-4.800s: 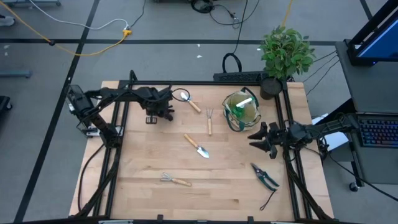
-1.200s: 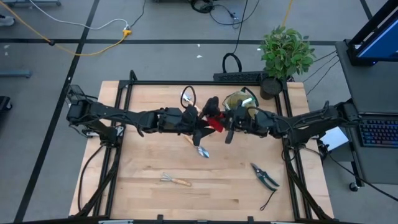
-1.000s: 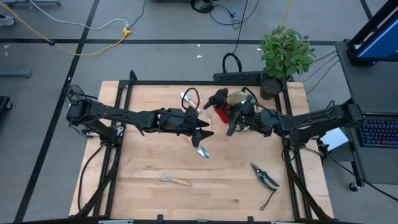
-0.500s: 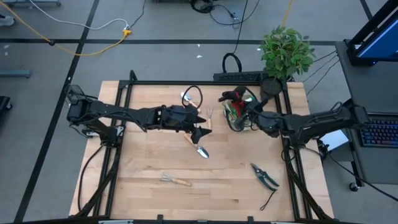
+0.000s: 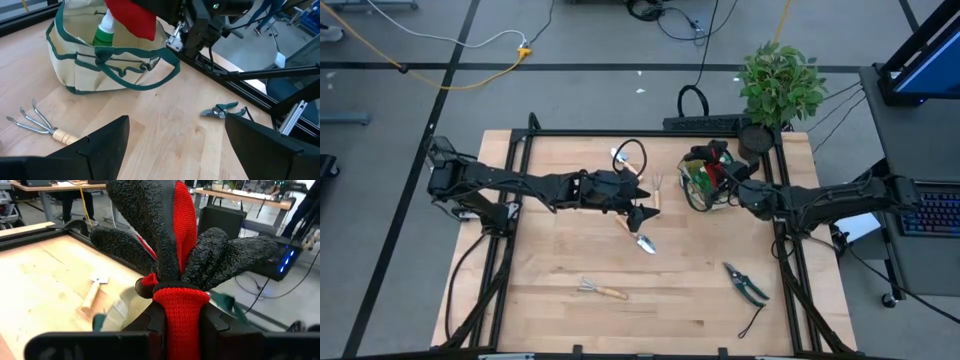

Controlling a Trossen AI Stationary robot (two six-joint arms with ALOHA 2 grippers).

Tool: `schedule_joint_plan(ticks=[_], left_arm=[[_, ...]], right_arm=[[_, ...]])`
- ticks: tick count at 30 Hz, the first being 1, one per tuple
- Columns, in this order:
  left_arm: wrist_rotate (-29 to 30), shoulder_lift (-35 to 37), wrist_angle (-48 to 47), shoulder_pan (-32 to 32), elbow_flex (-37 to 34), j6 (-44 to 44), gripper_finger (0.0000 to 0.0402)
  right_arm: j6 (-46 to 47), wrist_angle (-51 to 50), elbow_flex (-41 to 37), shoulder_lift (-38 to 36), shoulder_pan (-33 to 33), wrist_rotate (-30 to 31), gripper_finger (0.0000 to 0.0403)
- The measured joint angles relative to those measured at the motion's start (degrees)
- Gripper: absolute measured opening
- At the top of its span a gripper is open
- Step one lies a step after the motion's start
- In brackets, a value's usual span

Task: Pick & Place Garden tools in Gardening bag
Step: Put the pair of red gloves into the gardening bag

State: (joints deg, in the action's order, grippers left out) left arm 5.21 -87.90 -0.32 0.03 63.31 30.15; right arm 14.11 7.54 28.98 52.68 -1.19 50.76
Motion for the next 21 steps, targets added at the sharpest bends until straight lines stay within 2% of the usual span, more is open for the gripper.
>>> schedule_joint_plan(ticks=[6, 14, 21], left_arm=[[0.47, 0.00, 0.02, 0.00, 0.00, -0.95, 0.0335], [0.89, -0.02, 0.01, 0.00, 0.00, -1.41, 0.0335], [0.90, -0.02, 0.02, 0.00, 0.00, -2.78, 0.0335]], right_arm=[[-0.08, 1.68, -2.11, 0.01, -0.08, -0.02, 0.0052], [-0.60, 2.74, -2.76, 0.02, -1.11, -0.03, 0.0118], [-9.82, 8.18, -2.78, 0.03, -1.14, -0.04, 0.0162]])
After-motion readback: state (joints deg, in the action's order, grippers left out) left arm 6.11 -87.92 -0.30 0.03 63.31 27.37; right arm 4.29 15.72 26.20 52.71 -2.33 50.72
